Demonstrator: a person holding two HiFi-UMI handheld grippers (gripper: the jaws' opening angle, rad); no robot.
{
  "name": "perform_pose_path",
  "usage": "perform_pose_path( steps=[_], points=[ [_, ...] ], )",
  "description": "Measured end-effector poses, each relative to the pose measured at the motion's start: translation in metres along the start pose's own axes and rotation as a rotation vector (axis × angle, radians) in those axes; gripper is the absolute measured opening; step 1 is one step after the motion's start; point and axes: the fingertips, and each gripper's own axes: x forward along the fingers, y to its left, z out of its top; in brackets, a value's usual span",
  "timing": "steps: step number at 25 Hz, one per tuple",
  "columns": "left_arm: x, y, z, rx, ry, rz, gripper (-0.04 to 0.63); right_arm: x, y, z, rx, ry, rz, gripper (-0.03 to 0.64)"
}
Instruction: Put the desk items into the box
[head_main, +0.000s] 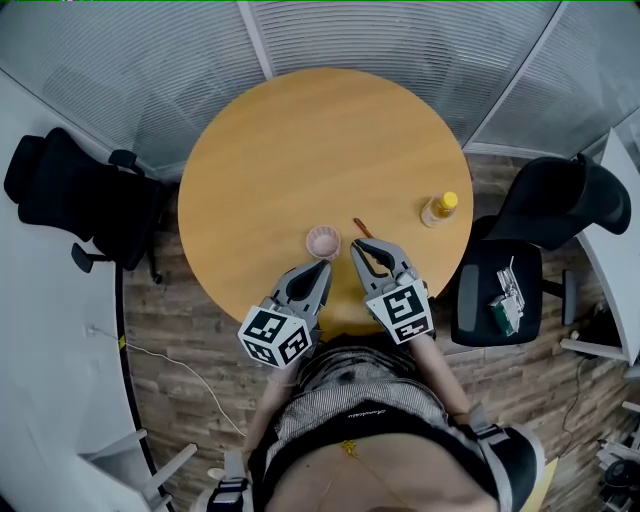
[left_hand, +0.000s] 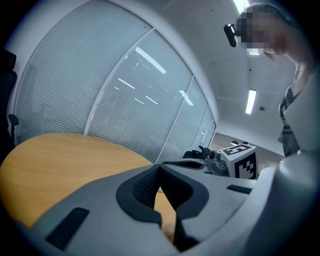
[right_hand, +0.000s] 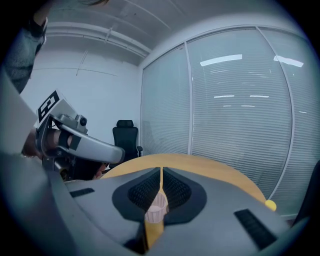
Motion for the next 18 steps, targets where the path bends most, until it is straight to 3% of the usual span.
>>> perform_pose_path(
  steps=[18],
  points=[
    [0.007,0.01,-0.01,-0.029,0.065,-0.038,0.018,0.009,-0.028,-0.055,-0.002,0.14,-0.072,0.029]
  ],
)
